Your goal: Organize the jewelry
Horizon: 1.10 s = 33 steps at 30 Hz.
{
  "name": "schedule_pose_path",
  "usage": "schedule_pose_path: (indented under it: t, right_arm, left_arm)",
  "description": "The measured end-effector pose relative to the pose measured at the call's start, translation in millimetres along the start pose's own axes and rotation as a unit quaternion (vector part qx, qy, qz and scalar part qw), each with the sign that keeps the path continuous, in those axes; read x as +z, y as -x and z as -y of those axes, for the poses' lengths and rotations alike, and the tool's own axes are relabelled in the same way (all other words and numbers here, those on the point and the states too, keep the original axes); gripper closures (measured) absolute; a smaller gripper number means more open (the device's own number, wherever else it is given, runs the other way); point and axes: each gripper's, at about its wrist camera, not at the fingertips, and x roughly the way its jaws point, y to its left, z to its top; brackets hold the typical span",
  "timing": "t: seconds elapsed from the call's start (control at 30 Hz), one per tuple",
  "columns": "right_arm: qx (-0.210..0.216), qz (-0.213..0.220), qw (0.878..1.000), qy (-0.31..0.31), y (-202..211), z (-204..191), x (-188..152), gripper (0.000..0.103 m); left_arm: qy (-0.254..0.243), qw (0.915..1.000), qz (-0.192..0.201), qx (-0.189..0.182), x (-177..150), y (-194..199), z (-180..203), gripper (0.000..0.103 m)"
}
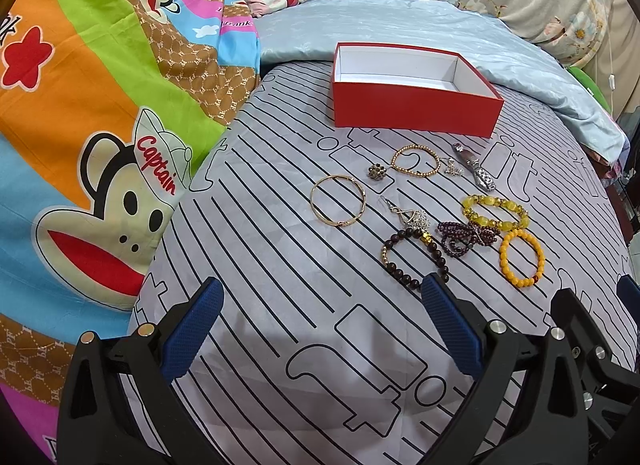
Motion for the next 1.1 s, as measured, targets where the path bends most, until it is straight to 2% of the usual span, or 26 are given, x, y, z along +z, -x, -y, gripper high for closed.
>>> schedule_pose_path:
  t: [0.23,0.4,0.5,0.8,0.87,1.0,1.1]
  right_arm:
    - [0.001,-0.005,1.0,0.003,-5.6,-7.6,-2.7,0.005]
    - [0.0,-0.013,1.0,-0.004,-12.9,1.7,-4.2,0.005]
    - [-0.001,-0.021,1.0,-0.01,-19.5,8.5,-4.6,0.005]
    - [-0.003,-0.036,0.999,-0.015,-38.7,16.1,-1.9,0.005]
    - [-0.001,-0.041,0.999,-0.015,-44.5,16.8,-0.7,0.005]
    - [0.001,-0.048,0.999,-0.016,-52.6,18.0,0.5,0.005]
    - [0.0,-0.052,0.999,-0.015,-58.2,17.3,2.2,0.005]
  left_arm:
    - [-0.001,0.9999,-0.007,-0.009,-2.0,-8.0,-4.7,0.006]
    - [0.013,0.9998,-0.016,-0.004,-0.9,-23.9,-18.3,0.006]
    - [0.029,0.9992,-0.024,-0.012,3.8,-33.7,-26.6,0.006]
    - [0.039,0.9989,-0.024,0.0,24.4,-70.1,-34.6,0.007]
    - [0.044,0.9988,-0.023,0.001,30.7,-81.8,-36.5,0.011]
    - [0.039,0.9987,-0.033,-0.004,38.4,-106.0,-34.2,0.028]
    - [0.039,0.9984,-0.039,-0.007,41.4,-120.7,-31.7,0.032]
